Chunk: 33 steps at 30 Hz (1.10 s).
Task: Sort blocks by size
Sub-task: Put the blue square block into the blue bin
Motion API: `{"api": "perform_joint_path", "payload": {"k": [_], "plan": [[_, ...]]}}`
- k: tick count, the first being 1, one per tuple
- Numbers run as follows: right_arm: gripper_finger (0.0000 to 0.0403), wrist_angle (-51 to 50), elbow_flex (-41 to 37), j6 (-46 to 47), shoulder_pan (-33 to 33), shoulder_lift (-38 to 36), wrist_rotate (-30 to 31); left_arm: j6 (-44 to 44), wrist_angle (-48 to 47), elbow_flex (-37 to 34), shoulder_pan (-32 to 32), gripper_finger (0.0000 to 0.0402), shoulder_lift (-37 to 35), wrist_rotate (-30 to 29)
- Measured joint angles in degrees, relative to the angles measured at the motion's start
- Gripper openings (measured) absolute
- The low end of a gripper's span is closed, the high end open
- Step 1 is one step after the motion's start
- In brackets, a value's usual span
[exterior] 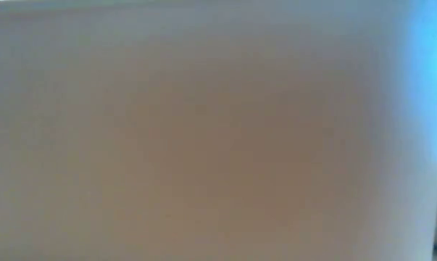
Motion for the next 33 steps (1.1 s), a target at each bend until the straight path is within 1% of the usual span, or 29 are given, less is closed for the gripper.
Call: {"api": "perform_joint_path", "payload": {"k": [4, 12, 15, 19, 23, 29, 33], "plan": [[0.0209, -3.7, 0.0, 4.0, -0.4, 0.0, 0.1, -0.5, -4.8, 0.0, 5.9, 0.0135, -2.2, 0.3], [0.021, -4.2, 0.0, 4.5, -0.5, 0.0, -0.6, -2.5, -9.8, 0.0, 18.2, 0.0135, -2.6, 0.0], [0.021, -4.2, 0.0, 4.5, -0.6, 0.0, -0.4, -6.3, -10.8, 0.0, 22.3, 0.0135, -2.6, -1.5], [0.021, -4.4, 0.0, 4.5, -0.6, 0.0, -0.4, -9.5, -10.7, 0.0, 27.5, 0.0135, -2.6, -2.0], [0.021, -4.4, 0.0, 4.4, -0.6, 0.0, -0.4, -11.0, -12.6, 0.0, 30.4, 0.0135, -2.2, -1.9], [0.021, -4.4, 0.0, 4.0, -0.6, 0.0, -0.4, -12.6, -17.9, 0.0, 32.3, 0.0137, -1.5, -2.2], [0.021, -4.4, 0.0, 3.9, -0.6, 0.0, -0.4, -12.5, -18.7, 0.0, 32.6, 0.016, -1.4, -7.1]]}}
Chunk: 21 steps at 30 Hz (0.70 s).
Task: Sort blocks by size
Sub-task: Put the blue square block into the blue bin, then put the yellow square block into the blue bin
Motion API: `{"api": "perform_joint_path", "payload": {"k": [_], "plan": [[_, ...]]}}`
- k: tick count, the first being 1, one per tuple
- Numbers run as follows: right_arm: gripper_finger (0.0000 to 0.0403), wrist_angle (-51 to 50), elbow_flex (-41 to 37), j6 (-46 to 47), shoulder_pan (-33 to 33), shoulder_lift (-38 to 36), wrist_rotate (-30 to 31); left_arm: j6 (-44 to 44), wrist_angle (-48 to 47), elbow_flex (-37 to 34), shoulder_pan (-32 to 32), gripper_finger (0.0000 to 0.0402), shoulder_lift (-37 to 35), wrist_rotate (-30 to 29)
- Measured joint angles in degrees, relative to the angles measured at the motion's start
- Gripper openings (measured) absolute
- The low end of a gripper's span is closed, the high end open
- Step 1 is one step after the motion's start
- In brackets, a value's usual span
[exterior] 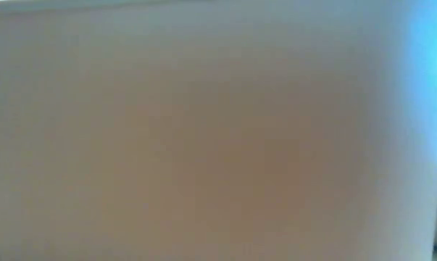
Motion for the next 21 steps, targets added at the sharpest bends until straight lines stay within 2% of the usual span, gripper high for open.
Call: {"api": "perform_joint_path", "payload": {"k": [17, 21], "plan": [[0.021, 0.0, 0.0, 0.3, 0.0, 0.0, -0.2, 0.5, -0.1, 0.0, 0.6, 0.0174, 0.0, -0.5], [0.021, 0.4, 0.0, -1.1, 0.1, 0.0, -2.7, 1.1, -0.5, 0.0, 0.6, 0.0174, 0.0, 3.1]]}}
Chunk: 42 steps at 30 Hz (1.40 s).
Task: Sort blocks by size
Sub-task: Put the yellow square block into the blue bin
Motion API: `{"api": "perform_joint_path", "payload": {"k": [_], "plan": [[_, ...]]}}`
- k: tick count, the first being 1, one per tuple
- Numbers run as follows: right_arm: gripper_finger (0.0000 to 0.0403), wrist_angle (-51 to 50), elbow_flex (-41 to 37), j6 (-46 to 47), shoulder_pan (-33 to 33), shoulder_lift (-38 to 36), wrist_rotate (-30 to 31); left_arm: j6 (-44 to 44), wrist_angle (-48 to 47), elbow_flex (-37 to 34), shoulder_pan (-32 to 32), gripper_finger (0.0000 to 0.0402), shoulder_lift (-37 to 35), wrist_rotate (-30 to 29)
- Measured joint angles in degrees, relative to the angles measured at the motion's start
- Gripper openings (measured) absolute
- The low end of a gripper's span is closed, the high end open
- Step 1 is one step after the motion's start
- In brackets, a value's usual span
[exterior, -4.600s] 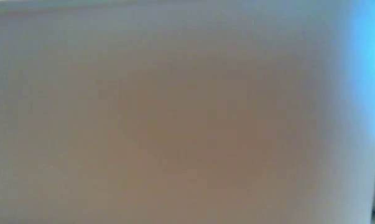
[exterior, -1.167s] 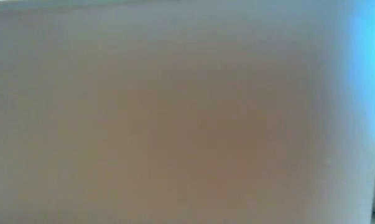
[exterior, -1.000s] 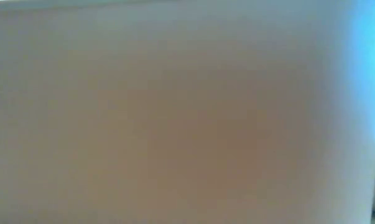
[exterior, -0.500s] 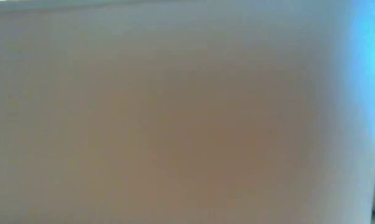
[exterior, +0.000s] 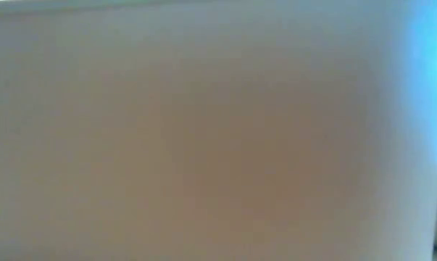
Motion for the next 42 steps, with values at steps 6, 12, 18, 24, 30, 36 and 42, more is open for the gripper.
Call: {"api": "perform_joint_path", "payload": {"k": [6, 12, 18, 24, 30, 36, 42], "plan": [[0.021, 2.5, 0.0, -1.9, 0.0, 0.0, -5.4, 0.9, -0.4, 0.0, -1.7, 0.0175, 0.0, 6.8], [0.021, 4.9, 0.0, -3.1, 0.0, 0.0, -11.4, 1.9, -0.5, 0.0, -6.2, 0.0175, -0.1, 10.5], [0.021, 8.0, 0.0, -3.3, 0.9, 1.2, -13.9, 2.0, -6.5, 0.0, -14.3, 0.0175, -0.1, 10.8], [0.0214, 11.8, 0.0, -4.3, 3.1, 4.2, -16.4, 0.8, -7.9, 0.0, -24.7, 0.0175, -0.1, 10.4], [0.0235, 15.3, 0.3, -6.3, 3.8, 6.0, -17.0, -0.6, -6.9, 0.0, -34.9, 0.0175, -0.1, 7.1], [0.0251, 10.6, 5.7, -12.1, 3.2, 6.3, -17.2, -4.0, -6.6, 0.0, -42.6, 0.0175, -0.1, 3.2], [0.0251, 3.7, 11.6, -14.8, 2.7, 9.9, -18.6, -4.2, -7.6, 0.0, -48.1, 0.0175, -0.1, -0.3]]}}
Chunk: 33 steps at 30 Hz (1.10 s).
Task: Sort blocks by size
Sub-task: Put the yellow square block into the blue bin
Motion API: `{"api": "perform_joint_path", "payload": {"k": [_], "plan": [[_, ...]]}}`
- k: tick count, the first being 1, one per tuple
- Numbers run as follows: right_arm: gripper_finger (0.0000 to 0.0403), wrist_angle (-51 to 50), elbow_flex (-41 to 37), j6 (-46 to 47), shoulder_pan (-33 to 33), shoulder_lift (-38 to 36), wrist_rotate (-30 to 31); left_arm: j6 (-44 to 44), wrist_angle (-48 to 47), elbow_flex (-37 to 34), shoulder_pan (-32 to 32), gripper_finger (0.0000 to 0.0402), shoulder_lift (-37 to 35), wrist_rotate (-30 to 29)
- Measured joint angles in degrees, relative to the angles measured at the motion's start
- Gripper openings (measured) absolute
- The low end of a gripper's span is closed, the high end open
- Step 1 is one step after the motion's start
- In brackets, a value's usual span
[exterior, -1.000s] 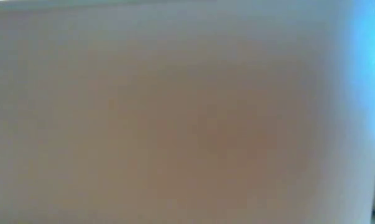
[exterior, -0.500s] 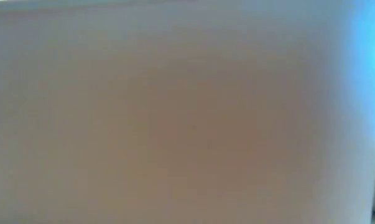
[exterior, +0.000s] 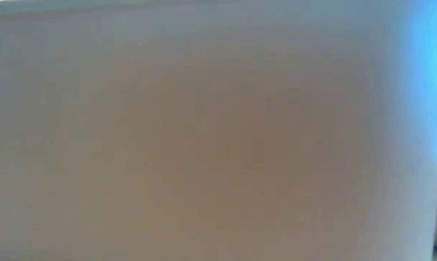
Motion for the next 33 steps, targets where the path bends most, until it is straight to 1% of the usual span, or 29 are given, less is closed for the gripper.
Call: {"api": "perform_joint_path", "payload": {"k": [3, 7, 11, 18, 25, 27, 29, 33], "plan": [[0.0251, -0.6, 1.3, 0.9, -0.4, 2.1, -2.5, 0.0, 0.0, 0.0, -1.8, 0.0175, 0.0, -0.5], [0.0251, -0.5, 1.5, 3.0, -1.9, 3.8, -2.5, 0.0, 1.3, 0.0, -3.5, 0.0175, 0.0, -0.5], [0.0251, -1.0, 1.5, 3.8, -2.9, 4.1, -3.4, 0.0, 2.6, 0.0, -4.6, 0.0175, 0.0, -0.5], [0.0251, 0.5, 1.5, 2.6, -3.9, 5.3, -7.7, 0.0, 3.6, 0.0, -5.0, 0.0175, 0.0, -0.6], [0.0251, 3.7, 1.5, 1.5, -4.0, 8.6, -7.5, -0.4, 3.6, 0.0, -5.0, 0.0175, 0.0, -0.6], [0.0245, 4.4, 1.5, 1.4, -4.0, 9.4, -7.6, -1.1, 3.5, 0.0, -5.0, 0.0175, 0.0, -0.6], [0.0231, 4.2, 1.5, 1.2, -4.0, 9.8, -7.6, -1.3, 3.5, 0.0, -5.0, 0.0175, 0.0, -0.6], [0.0184, 5.3, 1.5, 1.4, -4.0, 10.3, -7.6, -1.0, 3.5, 0.0, -5.0, 0.0175, 0.0, -0.6]]}}
